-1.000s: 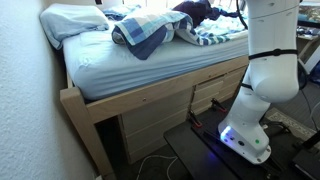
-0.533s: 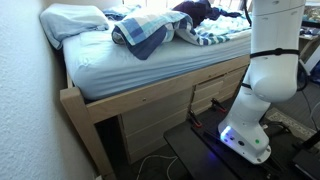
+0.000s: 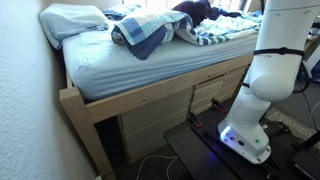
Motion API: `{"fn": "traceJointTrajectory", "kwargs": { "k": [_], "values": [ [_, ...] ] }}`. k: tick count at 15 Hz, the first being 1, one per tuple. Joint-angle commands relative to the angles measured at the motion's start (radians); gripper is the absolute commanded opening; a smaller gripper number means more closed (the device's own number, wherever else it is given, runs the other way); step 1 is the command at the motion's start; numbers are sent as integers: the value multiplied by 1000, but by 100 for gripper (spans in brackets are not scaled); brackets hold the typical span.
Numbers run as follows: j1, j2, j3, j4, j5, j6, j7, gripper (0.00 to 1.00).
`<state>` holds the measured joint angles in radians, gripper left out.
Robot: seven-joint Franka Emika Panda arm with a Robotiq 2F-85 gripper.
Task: Place the stuffed duck under the the duvet cover
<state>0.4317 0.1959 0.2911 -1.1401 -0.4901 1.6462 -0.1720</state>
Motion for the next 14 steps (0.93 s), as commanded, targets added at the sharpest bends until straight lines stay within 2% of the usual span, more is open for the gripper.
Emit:
{"fn": "traceJointTrajectory", "kwargs": {
  "k": [1,14],
  "values": [
    [0,0,0,2,0,0,0,100],
    [4,12,0,5,0,0,0,100]
  ]
}}
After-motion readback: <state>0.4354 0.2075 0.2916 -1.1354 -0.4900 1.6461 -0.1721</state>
